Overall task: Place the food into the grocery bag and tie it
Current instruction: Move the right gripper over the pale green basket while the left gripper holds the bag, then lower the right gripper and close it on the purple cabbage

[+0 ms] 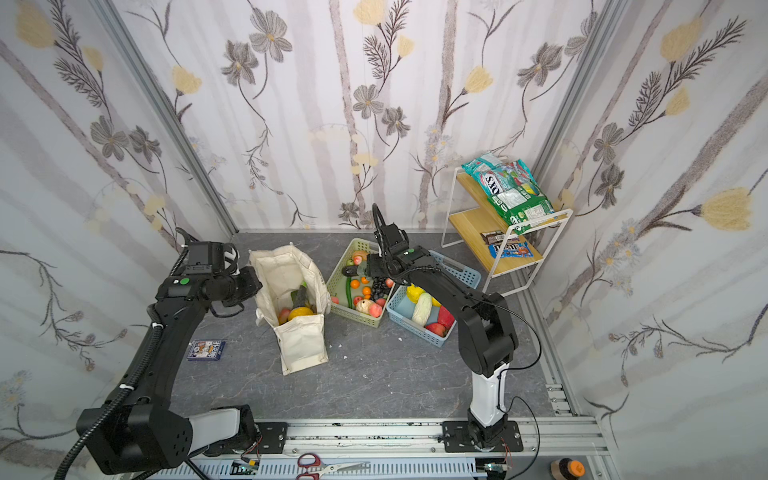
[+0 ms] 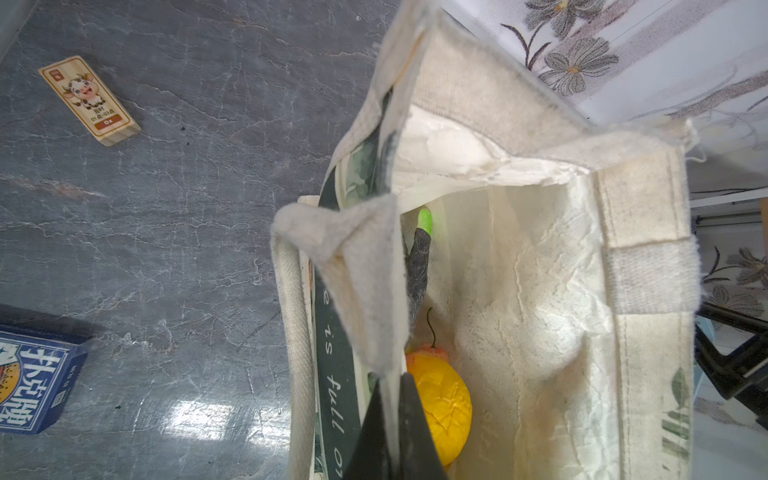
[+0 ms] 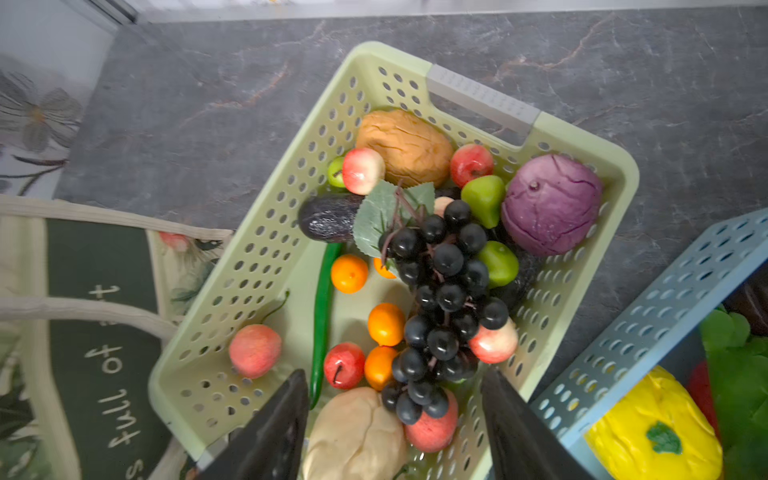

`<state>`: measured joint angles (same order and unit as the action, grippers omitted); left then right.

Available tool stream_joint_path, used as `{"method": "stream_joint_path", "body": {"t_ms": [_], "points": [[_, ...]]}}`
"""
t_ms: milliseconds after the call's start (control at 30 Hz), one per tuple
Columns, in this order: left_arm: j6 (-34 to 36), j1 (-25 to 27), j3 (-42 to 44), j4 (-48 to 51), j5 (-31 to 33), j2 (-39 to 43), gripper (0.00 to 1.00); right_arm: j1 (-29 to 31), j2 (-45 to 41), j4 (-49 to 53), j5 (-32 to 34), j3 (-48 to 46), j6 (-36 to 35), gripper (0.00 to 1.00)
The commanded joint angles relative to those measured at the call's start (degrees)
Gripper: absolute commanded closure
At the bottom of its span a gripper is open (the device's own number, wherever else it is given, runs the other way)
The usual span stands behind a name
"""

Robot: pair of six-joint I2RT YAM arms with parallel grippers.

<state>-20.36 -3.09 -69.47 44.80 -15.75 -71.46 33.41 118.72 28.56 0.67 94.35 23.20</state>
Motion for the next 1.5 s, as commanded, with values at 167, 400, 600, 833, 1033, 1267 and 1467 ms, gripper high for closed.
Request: {"method": "stream_joint_path", "body": {"t_ms": [167, 400, 600, 833, 1033, 1267, 1467], "points": [[0.2, 0.0, -0.8, -1.0, 0.2, 0.0, 1.00, -0.1, 2.3, 0.6, 4.7, 0.8, -2.4, 0.35], [0.0, 0.0, -0.4, -1.4, 0.3, -0.1, 1.00, -2.0, 3.8, 0.4, 7.0, 2.4, -3.2, 0.38], [0.2, 0.0, -0.5, -1.1, 0.6, 0.1, 1.00, -3.6, 8.4, 1.9, 8.8, 9.0, -4.3, 0.39], [0.1, 0.0, -1.1, -0.7, 0.6, 0.4, 1.00, -3.8, 14.6, 4.7, 14.2, 16.4, -6.2, 0.37], [0.4, 0.0, -1.1, -0.2, 0.7, 0.3, 1.00, -4.0, 17.9, 5.7, 16.9, 20.5, -7.7, 0.37], [0.4, -0.1, -0.9, 0.0, 0.6, 0.5, 1.00, -4.3, 20.9, 6.2, 16.5, 22.3, -7.3, 0.38], [0.3, 0.1, -0.8, -0.1, 0.4, 0.4, 1.00, -4.3, 22.5, 6.2, 16.8, 22.5, -7.2, 0.37]]}}
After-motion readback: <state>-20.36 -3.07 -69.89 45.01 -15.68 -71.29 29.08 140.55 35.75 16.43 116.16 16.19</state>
